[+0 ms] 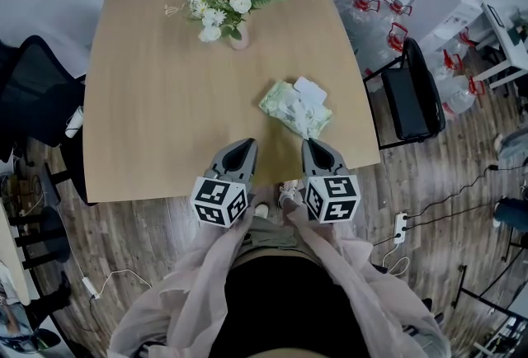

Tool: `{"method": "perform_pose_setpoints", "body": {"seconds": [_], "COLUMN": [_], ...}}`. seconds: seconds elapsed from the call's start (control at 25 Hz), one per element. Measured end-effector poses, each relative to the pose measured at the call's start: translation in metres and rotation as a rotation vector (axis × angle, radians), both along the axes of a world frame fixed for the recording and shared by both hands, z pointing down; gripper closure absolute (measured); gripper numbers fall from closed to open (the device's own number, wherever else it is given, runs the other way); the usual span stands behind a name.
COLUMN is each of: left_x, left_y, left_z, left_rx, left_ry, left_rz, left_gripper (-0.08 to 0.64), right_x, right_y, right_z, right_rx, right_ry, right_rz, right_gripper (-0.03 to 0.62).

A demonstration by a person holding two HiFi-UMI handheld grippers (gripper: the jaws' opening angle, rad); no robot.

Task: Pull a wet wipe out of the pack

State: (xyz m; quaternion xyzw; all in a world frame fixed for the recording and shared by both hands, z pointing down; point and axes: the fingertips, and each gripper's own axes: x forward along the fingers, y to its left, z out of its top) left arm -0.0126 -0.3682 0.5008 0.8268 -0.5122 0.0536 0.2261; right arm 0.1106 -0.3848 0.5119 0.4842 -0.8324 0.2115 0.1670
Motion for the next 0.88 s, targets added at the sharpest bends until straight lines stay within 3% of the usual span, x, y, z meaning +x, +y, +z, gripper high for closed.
{"method": "perform_pose_setpoints", "body": {"seconds": [0.88], "left_x": [-0.005], "left_y": [0.017], "left_z": [-0.001], "left_rx": [0.000], "left_ry": [-0.009], "left_rz": [0.036], "left_gripper": [0.548], "right_x": [-0.003], "right_y": [0.023], "right_z": [0.001], "right_rx": [-0.003], "right_ry": [-0.016], "right_rz": [0.043], "right_gripper": [0.580]}}
